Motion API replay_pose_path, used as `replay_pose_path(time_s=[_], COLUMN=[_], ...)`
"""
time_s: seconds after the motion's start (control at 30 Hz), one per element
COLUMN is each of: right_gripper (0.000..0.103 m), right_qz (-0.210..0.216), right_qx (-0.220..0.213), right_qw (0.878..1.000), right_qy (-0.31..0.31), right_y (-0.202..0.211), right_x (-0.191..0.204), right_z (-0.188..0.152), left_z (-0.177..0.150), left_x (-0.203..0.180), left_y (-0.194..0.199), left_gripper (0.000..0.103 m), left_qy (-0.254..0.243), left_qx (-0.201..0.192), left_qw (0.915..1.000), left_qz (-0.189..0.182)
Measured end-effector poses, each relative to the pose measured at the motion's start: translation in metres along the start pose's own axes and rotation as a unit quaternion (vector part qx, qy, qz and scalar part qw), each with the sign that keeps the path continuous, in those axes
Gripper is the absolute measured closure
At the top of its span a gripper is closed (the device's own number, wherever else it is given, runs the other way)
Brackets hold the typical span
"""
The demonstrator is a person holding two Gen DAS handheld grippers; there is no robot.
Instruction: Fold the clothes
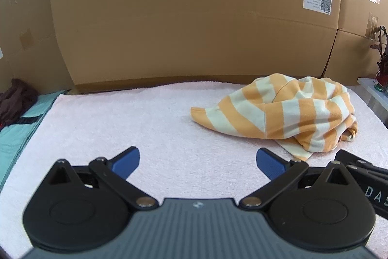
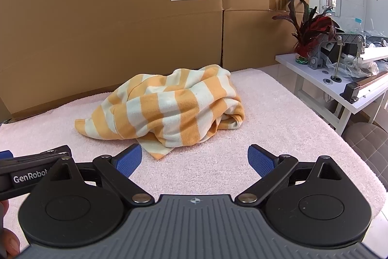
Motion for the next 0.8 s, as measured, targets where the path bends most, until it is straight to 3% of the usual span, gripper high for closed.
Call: replay_pose_path(time_s=[0.23,0.4,0.57,0.8], right_gripper=[0.007,0.007,0.007,0.007], right_qz=[0.0,0.001,0.001,-0.001], right_qx=[0.0,-0.001,-0.001,0.0], right_qw=[1.0,1.0,1.0,1.0], right_qy=[-0.003,-0.003,-0.006,-0.004], right_y=[0.0004,0.0015,0.0019,0.0015], right_x=[-0.0007,-0.0013,-0.0031,-0.0017], right_z=[-0.0007,-0.0007,-0.0006,-0.0018], left_z=[0.0006,-0.001,-0.0021,-0.0051], left_x=[0.0021,-0.0047,-0.0046,-0.0019], left_y=[-0.0021,-0.0002,-0.0011,-0.0055], left_gripper=[0.001,0.001,0.001,0.001], left_qy=[0.005,-0.022,-0.022,0.005], left_qx=[0.012,0.008,0.034,0.028], left_qw=[0.9999,0.9997,0.9992,0.9996], left_qz=[-0.007,0.005,-0.003,-0.007])
Point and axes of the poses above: each gripper's, at about its wrist camera, not at the fingertips, and y roughly against the way its jaws point, x to its left, z to its top, the point moved 3 cm from there along -y, roughly the way its jaws point
